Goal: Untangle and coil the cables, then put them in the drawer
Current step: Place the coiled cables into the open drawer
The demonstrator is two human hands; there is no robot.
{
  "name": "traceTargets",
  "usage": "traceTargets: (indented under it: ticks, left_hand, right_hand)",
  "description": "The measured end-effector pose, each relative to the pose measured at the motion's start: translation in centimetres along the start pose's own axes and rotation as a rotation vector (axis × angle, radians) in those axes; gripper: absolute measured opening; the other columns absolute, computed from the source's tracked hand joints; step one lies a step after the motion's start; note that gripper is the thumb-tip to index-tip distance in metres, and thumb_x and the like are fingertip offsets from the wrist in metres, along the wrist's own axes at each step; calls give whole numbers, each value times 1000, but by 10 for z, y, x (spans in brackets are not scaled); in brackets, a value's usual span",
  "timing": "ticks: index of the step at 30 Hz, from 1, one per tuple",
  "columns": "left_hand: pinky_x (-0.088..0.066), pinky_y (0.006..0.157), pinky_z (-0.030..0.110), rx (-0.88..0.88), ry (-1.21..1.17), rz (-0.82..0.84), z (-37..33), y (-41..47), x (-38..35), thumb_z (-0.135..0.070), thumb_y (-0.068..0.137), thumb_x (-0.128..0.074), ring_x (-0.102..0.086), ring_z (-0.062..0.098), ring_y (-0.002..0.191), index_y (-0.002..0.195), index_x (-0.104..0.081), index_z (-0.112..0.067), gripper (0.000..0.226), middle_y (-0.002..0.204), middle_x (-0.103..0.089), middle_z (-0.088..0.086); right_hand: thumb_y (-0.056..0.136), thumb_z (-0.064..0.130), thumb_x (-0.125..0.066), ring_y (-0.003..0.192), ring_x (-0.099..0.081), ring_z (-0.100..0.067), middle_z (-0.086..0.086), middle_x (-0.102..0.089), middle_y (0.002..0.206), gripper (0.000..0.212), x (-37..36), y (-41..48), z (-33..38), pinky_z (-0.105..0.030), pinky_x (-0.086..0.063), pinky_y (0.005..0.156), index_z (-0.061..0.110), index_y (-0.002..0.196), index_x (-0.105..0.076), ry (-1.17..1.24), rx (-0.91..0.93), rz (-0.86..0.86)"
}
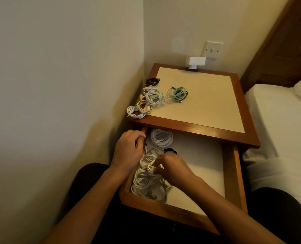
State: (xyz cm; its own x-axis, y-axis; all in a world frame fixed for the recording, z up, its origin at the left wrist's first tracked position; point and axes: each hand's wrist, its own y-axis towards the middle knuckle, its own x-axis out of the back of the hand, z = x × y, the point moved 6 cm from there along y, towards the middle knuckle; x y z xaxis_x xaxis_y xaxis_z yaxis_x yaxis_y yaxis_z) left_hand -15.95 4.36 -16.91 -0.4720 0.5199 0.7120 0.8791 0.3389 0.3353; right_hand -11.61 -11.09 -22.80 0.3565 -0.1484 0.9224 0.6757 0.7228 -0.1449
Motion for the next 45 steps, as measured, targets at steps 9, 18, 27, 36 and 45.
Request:
traceTargets:
  ticks: [9, 18, 27, 36, 45]
  left_hand:
    - [-48, 93, 41, -170, 286, 96, -12, 125, -20, -22, 94, -66, -57, 25, 109, 117, -68, -16, 24, 118, -69, 6]
    - [-33, 99, 44, -106, 627, 353, -10, 163, -52, -14, 95, -62, -59, 30, 111, 112, -65, -21, 19, 109, -69, 6]
    - [-30, 101, 40, -161, 485, 255, -23, 160, -13, -20, 98, -66, -57, 23, 109, 116, -68, -28, 20, 106, -72, -2]
    - [-28, 91, 29, -235, 291, 51, -54, 123, 51, -24, 87, -79, -62, 18, 100, 110, -71, -30, 25, 101, -75, -6]
    - [-43, 74, 13, -52, 81, 250, -50, 10, 22, -24, 85, -82, -61, 2, 87, 112, -72, -32, 30, 104, -71, -10]
  right_hand:
    - [97, 29, -68, 108, -66, -26, -5, -71, 122, 29, 152, 85, -58, -41, -53, 93, 18, 124, -70, 61, -133, -430]
    - [99, 22, -63, 113, -51, -29, -7, -59, 134, 35, 169, 183, -123, -41, -52, 89, 14, 134, -63, -471, -152, -116]
    - [103, 26, -57, 88, -53, -29, -14, -68, 108, 27, 187, 163, -159, -33, -39, 72, 7, 111, -74, -72, -327, -288]
    - [101, 33, -64, 102, -65, -25, -4, -69, 112, 29, 204, 80, -157, -48, -59, 93, 15, 122, -74, 666, -452, -556]
    - [95, 40, -67, 83, -69, -28, -10, -74, 90, 19, 164, -10, -74, -44, -57, 75, 25, 92, -79, 684, -286, -415]
